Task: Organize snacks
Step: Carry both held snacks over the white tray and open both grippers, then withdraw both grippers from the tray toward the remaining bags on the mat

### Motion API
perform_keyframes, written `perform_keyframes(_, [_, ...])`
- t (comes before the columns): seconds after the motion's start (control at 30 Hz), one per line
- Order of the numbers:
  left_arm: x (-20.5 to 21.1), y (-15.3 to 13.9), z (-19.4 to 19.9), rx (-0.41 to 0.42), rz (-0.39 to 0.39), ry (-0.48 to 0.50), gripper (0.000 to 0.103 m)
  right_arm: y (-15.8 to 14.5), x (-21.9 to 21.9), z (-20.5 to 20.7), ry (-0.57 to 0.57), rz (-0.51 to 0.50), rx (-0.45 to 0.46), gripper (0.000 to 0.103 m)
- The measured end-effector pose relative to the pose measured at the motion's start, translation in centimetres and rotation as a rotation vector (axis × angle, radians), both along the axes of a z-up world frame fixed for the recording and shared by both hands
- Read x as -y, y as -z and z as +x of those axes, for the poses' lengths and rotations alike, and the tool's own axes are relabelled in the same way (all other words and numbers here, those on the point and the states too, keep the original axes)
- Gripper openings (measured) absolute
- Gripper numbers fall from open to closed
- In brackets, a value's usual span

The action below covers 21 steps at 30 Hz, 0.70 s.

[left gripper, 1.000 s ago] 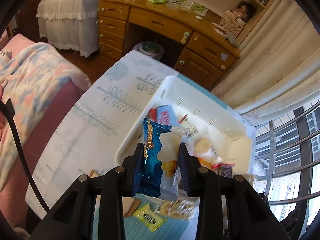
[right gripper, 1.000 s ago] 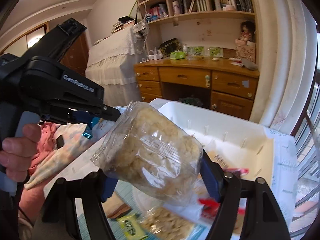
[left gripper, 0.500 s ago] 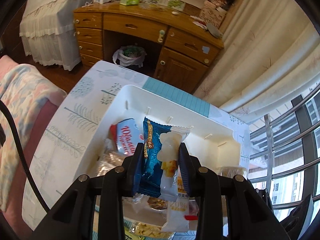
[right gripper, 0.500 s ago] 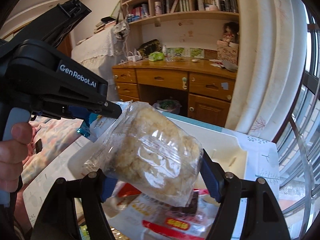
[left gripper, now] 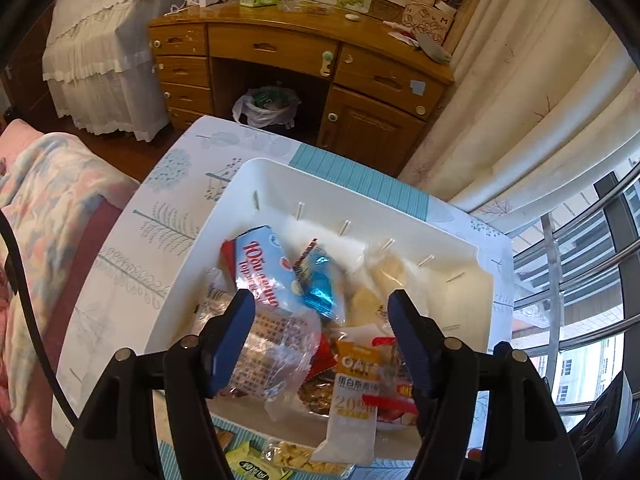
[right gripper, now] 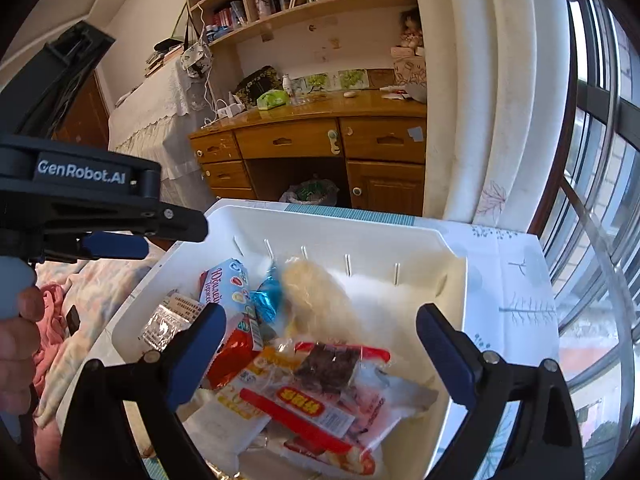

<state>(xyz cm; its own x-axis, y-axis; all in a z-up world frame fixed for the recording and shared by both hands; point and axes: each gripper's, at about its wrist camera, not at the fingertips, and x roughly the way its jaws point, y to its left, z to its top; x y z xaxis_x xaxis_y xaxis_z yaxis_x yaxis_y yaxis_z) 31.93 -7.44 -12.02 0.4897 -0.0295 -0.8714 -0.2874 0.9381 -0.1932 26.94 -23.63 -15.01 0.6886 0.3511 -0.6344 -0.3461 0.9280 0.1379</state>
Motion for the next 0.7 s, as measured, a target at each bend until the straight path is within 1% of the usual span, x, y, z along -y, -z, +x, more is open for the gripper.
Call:
perform_keyframes(0.07, [-0.5,-0.2,-0.8,0.008,0.004,-0.013,0.073,0.0,0.1,-0.3,0.006,0.009,-0.013,0.097])
perform_keyframes(0.2, [-1.6,-0.8,-2.9,0.044,0.013,-0.028,0.075,0.1,0.5,-1.0,0.031,0.042,-0.045,0.097])
perform_keyframes(0.3, [-2.9,-1.2,-4.9,0.064,0.022,-0.052,0.077,0.1,0.9,-1.7,0.059,0.073,-0.067,0.097])
perform_keyframes(0.4, [-4.9,-1.2,-7.2,0.087,0.012,-0.091,0.08,0.0,1.1,-2.5,0.075,0.11,-0.083,0.097])
perform_keyframes(0.5, [-7.0,-0.7,-8.9,0.092,0.003,-0.137,0.08,0.1,1.3,-3.7,0.1,0.148,-0.111,0.097])
perform_keyframes(0.6, [-8.7,0.0,-10.5,0.077,-0.004,-0.174,0.08,0.3,1.2,-4.8,0.128,0.169,-0.135,0.097])
perform_keyframes(0.7, [-10.5,0.9,-12.6,0.059,-0.01,-0.205,0.08,0.6,1.2,-6.4,0.185,0.181,-0.117,0.097])
